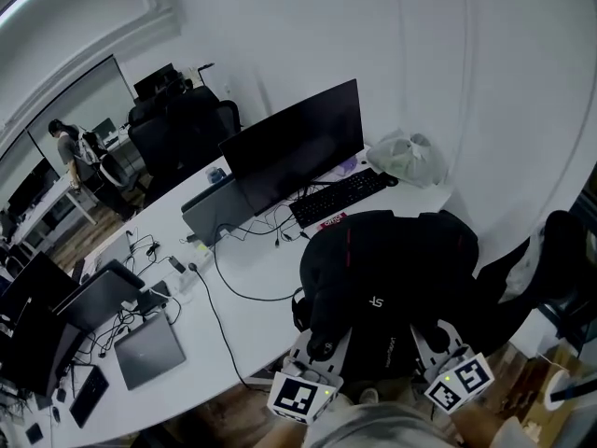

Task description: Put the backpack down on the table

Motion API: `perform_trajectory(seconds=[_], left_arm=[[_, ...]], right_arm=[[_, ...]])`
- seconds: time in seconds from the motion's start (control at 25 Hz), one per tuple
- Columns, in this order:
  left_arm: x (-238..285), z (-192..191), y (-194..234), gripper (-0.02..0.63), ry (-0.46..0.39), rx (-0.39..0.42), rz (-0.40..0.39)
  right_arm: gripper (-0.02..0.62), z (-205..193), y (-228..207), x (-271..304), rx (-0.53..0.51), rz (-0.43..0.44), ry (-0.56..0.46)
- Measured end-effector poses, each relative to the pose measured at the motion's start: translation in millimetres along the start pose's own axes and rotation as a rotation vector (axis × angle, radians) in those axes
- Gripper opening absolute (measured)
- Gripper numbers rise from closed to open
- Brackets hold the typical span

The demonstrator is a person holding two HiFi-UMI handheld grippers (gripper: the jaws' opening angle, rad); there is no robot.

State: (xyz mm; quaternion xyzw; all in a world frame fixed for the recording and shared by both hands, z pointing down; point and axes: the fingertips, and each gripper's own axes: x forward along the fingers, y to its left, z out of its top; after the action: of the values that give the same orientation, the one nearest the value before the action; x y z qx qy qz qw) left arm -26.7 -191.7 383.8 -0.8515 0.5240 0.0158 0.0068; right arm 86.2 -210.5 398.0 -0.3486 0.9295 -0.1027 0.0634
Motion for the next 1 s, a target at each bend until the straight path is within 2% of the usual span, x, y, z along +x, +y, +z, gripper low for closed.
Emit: perform_trajectory(seconds=[0.28,0.52,1.0], left_arm=[[53,7,32,0.014,-0.003,0.035,0.000],[96,-1,76,0.014,-0.006,0.021,-0.028],[188,-2,162,0.014,-0.020,0.003,-0.161]], right_arm=[[0.020,15,-39,44,0.005,-0.017,-0.011],[0.018,11,-71,95,0.006,-0.058,-0.014],[0.020,27,-127,194,-0.035,-0.191,-0.042]])
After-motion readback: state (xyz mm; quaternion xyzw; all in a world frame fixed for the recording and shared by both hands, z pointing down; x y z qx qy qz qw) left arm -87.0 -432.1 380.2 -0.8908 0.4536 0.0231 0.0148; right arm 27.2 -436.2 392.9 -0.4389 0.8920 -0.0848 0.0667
